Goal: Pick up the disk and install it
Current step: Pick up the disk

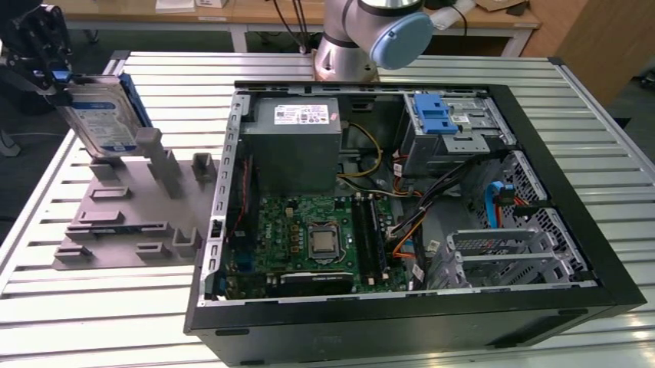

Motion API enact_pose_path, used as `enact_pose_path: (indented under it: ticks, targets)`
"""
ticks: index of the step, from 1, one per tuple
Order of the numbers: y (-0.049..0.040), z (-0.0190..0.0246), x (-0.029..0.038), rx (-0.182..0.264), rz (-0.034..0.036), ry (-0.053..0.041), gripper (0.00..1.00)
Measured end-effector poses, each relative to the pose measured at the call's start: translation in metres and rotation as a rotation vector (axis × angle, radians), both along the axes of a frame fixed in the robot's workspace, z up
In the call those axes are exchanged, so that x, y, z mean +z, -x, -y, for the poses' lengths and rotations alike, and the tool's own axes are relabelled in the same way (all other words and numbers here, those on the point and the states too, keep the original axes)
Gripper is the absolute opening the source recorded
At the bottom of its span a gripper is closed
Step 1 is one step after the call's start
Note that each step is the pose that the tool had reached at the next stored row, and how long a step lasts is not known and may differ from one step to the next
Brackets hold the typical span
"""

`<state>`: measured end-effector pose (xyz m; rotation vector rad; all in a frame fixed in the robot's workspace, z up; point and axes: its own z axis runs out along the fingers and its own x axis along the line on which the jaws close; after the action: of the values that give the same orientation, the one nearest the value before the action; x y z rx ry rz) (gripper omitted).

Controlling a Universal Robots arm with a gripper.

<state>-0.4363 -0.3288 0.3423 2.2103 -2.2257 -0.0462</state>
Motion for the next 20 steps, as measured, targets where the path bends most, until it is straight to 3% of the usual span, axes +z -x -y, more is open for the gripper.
enact_pose_path:
  ticks: [7, 20]
  targets:
    - [0.0000, 0.0000, 0.0090, 0.000, -0.0001, 0.0000, 0.36]
    - [0.0000, 0.0000, 0.0103, 0.000, 0.0000, 0.0000, 0.36]
